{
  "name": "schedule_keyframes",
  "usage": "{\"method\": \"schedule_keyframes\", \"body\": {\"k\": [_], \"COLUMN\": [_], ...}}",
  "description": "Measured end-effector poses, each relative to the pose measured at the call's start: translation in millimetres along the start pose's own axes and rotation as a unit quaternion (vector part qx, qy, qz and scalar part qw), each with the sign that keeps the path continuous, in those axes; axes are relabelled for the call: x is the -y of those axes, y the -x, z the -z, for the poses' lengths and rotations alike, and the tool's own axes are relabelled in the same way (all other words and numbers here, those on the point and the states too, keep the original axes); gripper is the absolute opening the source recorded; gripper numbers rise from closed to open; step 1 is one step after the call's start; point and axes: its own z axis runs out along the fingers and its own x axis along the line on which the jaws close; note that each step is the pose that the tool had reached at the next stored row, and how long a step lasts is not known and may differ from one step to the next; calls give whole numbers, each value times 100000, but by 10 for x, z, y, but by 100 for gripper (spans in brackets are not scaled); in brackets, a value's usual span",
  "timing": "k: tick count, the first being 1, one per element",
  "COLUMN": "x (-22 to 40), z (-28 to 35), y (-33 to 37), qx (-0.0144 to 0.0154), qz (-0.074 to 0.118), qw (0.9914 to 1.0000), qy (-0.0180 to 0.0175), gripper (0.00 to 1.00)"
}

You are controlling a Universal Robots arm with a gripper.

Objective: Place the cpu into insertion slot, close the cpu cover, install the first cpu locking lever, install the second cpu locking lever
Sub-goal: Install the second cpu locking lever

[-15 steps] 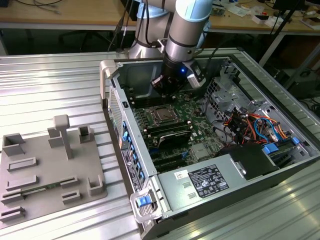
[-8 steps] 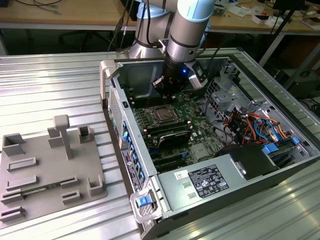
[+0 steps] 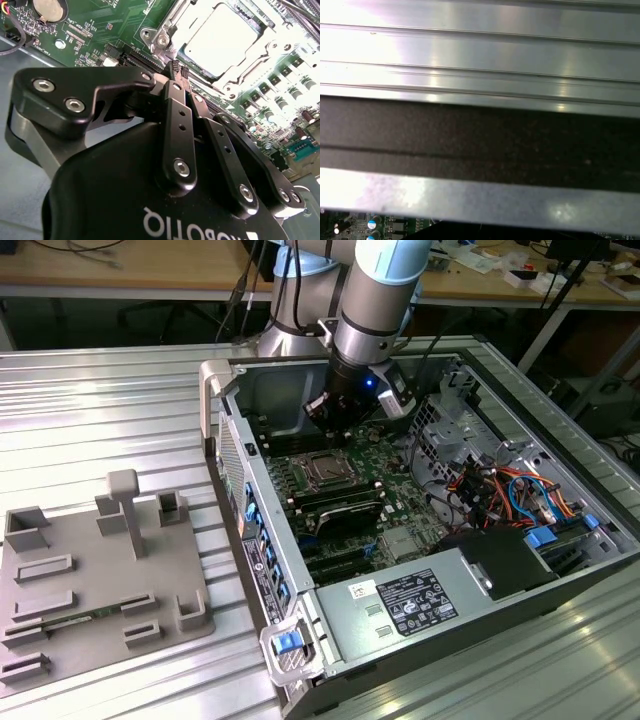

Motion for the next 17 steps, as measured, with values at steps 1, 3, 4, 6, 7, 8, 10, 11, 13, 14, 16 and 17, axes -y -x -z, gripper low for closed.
{"method": "schedule_keyframes", "body": {"k": [1,3,4,6,7,8,10,11,13,14,16,17], "x": [0,1,1,3,4,5,7,8,7,8,8,7], "z": [0,0,0,0,0,-1,-1,-2,0,6,20,37], "y": [0,0,0,9,32,50,74,76,77,77,77,77], "qx": [-1,1,2,-5,1,0,0,1,-2,-10,-5,-5], "qz": [-2,0,1,12,-1,2,4,1,0,-3,2,2], "qw": [100000,100000,100000,100000,100000,100000,100000,100000,100000,100000,100000,100000], "qy": [0,2,2,-5,0,1,5,4,-31,-68,-79,-79], "gripper": [11,11,11,11,11,11,11,11,11,11,11,11]}}
